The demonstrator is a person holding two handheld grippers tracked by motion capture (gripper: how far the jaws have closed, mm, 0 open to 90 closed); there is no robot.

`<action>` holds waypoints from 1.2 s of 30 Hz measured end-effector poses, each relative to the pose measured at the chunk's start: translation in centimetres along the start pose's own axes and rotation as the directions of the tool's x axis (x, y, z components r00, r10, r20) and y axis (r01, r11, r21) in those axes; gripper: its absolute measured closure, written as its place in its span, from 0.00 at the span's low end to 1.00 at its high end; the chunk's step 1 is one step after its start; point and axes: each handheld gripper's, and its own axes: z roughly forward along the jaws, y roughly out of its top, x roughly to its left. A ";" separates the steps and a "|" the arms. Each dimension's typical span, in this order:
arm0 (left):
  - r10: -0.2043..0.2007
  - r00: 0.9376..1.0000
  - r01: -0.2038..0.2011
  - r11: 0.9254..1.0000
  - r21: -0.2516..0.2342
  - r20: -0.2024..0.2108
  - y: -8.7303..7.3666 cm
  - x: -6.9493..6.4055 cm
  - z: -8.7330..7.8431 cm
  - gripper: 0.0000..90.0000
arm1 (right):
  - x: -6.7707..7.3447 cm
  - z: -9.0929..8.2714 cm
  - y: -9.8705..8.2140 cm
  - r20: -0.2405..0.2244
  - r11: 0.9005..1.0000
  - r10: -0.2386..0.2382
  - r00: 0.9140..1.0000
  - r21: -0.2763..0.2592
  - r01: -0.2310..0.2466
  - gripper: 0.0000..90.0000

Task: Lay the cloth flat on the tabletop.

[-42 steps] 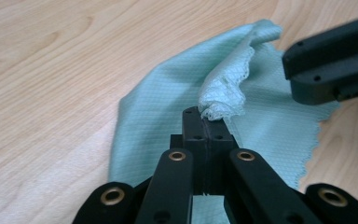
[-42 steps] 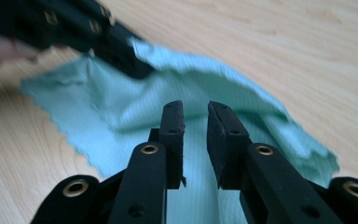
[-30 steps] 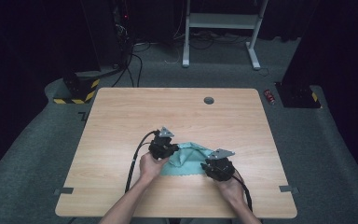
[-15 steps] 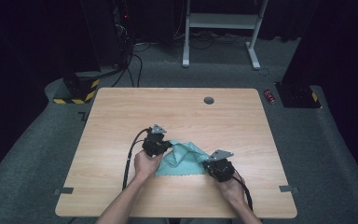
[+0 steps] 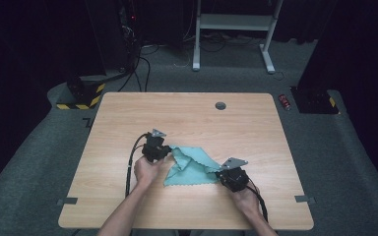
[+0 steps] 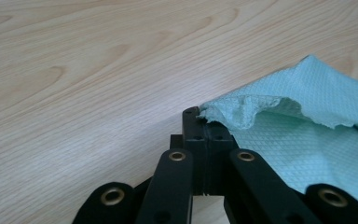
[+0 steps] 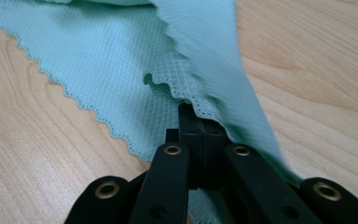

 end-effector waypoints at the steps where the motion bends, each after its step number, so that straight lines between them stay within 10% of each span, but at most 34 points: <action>1: -0.004 1.000 0.004 1.000 0.002 -0.007 -0.1 0.2 0.0 1.00 | -0.1 -0.1 0.1 0.003 1.000 -0.002 1.000 -0.003 0.002 1.00; 13: -0.042 0.997 0.044 0.999 0.029 -0.063 -0.7 2.1 0.1 0.99 | -0.8 -0.3 0.1 0.003 1.000 0.024 1.000 0.001 -0.024 0.99; 21: -0.008 0.999 0.008 1.000 0.006 -0.053 -0.7 1.1 -1.5 0.73 | -0.8 -1.9 0.0 -0.006 0.998 0.033 0.999 -0.052 -0.033 0.89; 31: 0.047 0.998 -0.047 0.999 -0.009 0.046 -2.2 -1.5 -3.7 0.63 | 0.1 -3.7 0.7 -0.001 0.992 -0.029 1.000 -0.125 0.028 0.83; 36: 0.080 0.993 -0.082 0.996 0.020 0.089 -3.5 -3.5 -3.7 0.58 | 0.8 -2.1 1.2 -0.012 0.995 -0.062 0.998 -0.078 0.061 0.73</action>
